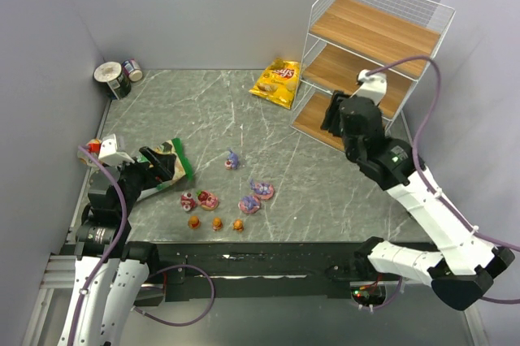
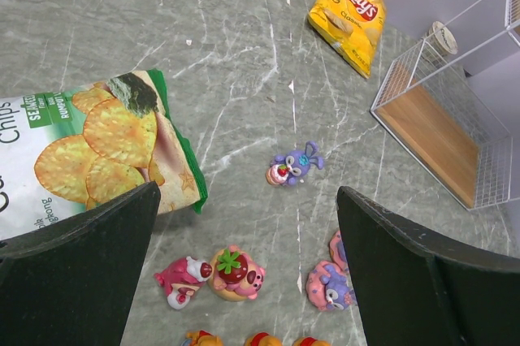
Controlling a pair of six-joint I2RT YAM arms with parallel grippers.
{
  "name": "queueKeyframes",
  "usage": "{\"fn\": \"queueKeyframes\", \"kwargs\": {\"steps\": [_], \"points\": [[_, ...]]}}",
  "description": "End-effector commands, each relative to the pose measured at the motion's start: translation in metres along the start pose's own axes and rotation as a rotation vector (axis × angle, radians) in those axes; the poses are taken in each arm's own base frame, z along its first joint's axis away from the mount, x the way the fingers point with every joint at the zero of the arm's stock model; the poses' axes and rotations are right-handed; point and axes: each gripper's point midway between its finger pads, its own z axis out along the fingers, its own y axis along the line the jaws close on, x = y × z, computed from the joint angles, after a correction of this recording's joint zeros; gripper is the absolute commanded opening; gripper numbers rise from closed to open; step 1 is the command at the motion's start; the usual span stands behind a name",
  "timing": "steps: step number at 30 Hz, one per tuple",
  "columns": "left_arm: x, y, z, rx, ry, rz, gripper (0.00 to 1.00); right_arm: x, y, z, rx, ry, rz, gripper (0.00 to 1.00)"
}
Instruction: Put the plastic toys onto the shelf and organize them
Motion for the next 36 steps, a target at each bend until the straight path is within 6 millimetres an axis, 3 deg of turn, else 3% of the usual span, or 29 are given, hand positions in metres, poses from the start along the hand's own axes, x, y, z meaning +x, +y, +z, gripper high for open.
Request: {"fn": "queueKeyframes", "kwargs": {"steps": [1, 9, 15, 18, 24, 36], "points": [[-0.009, -0.004, 0.0, 0.009, -0.033, -0.019, 0.96, -0.063, -0.012, -0.012, 0.029, -0.123, 0.025, 0.15], [-0.008, -0.003, 0.001, 0.005, -0.026, -0.019, 0.96, -0.119, -0.027, -0.011, 0.102, -0.187, 0.022, 0.17], [-0.007, -0.001, 0.002, -0.003, -0.025, -0.021, 0.96, -0.161, -0.028, -0.004, 0.128, -0.226, 0.028, 0.18], [-0.008, -0.001, 0.002, -0.006, -0.028, -0.021, 0.96, -0.171, -0.032, 0.002, 0.148, -0.222, 0.026, 0.18], [-0.007, 0.0, 0.002, -0.014, -0.024, -0.023, 0.96, -0.177, -0.045, 0.01, 0.184, -0.183, 0.043, 0.19], [-0.008, -0.001, 0.001, -0.008, -0.028, -0.022, 0.96, -0.166, -0.079, 0.021, 0.27, -0.122, 0.066, 0.21]]}}
